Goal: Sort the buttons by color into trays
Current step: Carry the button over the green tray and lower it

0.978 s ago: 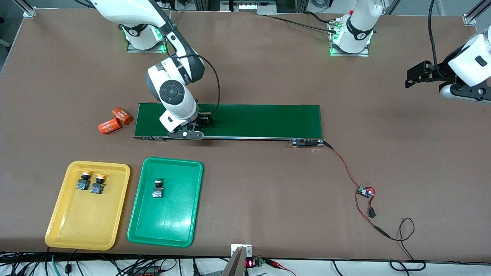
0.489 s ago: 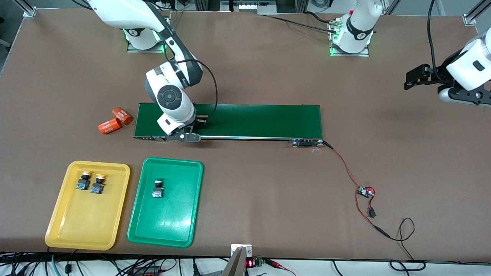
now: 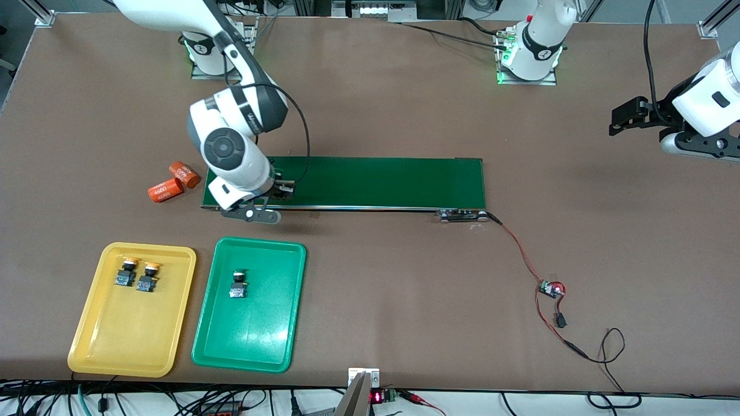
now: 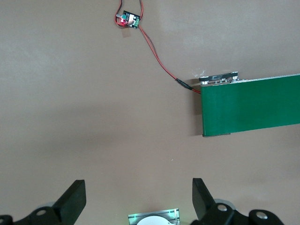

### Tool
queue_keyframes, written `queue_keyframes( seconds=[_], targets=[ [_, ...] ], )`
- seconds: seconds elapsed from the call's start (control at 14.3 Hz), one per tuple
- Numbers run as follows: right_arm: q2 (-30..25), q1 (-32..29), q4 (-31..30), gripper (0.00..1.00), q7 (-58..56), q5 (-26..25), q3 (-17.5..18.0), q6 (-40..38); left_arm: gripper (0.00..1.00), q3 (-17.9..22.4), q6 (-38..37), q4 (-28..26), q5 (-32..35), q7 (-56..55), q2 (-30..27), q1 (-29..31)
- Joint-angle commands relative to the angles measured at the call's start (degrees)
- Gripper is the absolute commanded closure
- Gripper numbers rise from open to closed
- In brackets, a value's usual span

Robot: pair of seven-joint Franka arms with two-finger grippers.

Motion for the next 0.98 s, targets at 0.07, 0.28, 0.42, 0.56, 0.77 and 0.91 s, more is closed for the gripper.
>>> queue_keyframes(
  seconds=[0.07,0.28,0.42,0.56,0.77,0.91],
  targets=[
    [1.9,-2.3,8.3,0.66,-6.2,-0.7,-1.2,-1.1,0.00,0.1,-0.2,1.4,-0.1,1.1,0.6,0.0],
    [7.8,-3.0,15.3,0.66,-13.0,-0.7,-3.5,2.0,0.00,0.2,-0.3,1.4,-0.1,1.1,0.6,0.1],
    [13.7,-4.1,21.6,0.66,-14.3,-0.6,-4.0,3.8,0.00,0.2,-0.3,1.4,-0.1,1.1,0.6,0.3],
    [19.0,-4.1,27.7,0.66,-14.2,-0.7,-4.3,5.5,0.00,0.2,-0.3,1.3,-0.1,1.1,0.7,0.3],
    [22.9,-4.1,28.7,0.66,-14.2,-0.7,-5.4,12.1,0.00,0.2,-0.4,1.4,-0.1,1.1,0.6,0.3],
    [25.6,-3.8,28.7,0.65,-14.1,-0.7,-5.9,17.0,0.00,0.2,-0.4,1.4,-0.1,1.1,0.7,0.3]
  ],
)
